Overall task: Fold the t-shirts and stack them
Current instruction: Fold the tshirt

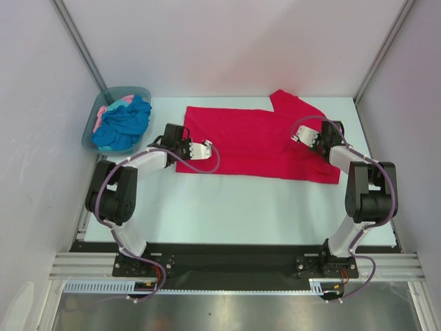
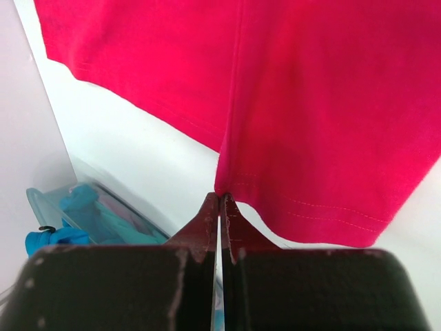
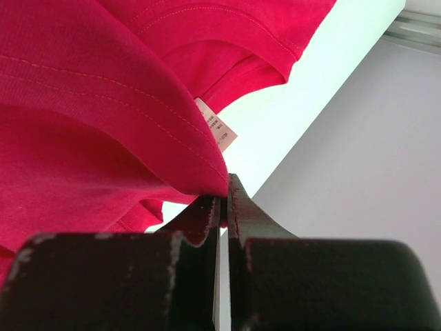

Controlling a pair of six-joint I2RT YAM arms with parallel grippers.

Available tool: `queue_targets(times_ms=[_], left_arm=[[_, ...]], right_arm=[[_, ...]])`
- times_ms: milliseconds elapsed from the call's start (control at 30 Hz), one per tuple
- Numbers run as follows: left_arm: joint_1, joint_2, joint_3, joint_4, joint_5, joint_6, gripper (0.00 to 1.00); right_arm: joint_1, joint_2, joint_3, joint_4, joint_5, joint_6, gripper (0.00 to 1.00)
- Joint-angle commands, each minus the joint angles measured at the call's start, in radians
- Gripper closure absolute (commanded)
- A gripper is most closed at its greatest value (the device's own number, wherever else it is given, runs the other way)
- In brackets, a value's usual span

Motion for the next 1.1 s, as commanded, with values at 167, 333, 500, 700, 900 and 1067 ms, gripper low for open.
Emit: queue_targets(times_ms=[167, 333, 500, 700, 900, 1067], left_arm=[[0.02, 0.044, 0.08, 0.033, -0.004, 0.014, 1.0], [0.023, 0.069, 0.1, 0.039, -0.004, 0.015, 1.0], [0.024, 0.086, 0.114, 0.045, -0.003, 0.014, 1.0], [0.026, 0.103, 0.126, 0.048, -0.004, 0.017, 1.0], [0.026, 0.115, 0.126, 0.056, -0.007, 0.023, 1.0], [0.026, 0.126, 0.128, 0.059, -0.038, 0.021, 1.0]], right_arm=[[-0.002, 0.022, 0.065, 0.06, 0.021, 0.0, 1.0], [-0.002, 0.042, 0.093, 0.06, 0.023, 0.004, 1.0], [0.0, 0.061, 0.111, 0.058, 0.023, 0.003, 1.0], [0.003, 0.07, 0.116, 0.06, 0.018, 0.004, 1.0], [0.009, 0.079, 0.116, 0.06, 0.017, 0.006, 1.0], [0.017, 0.09, 0.125, 0.061, 0.015, 0.009, 1.0]])
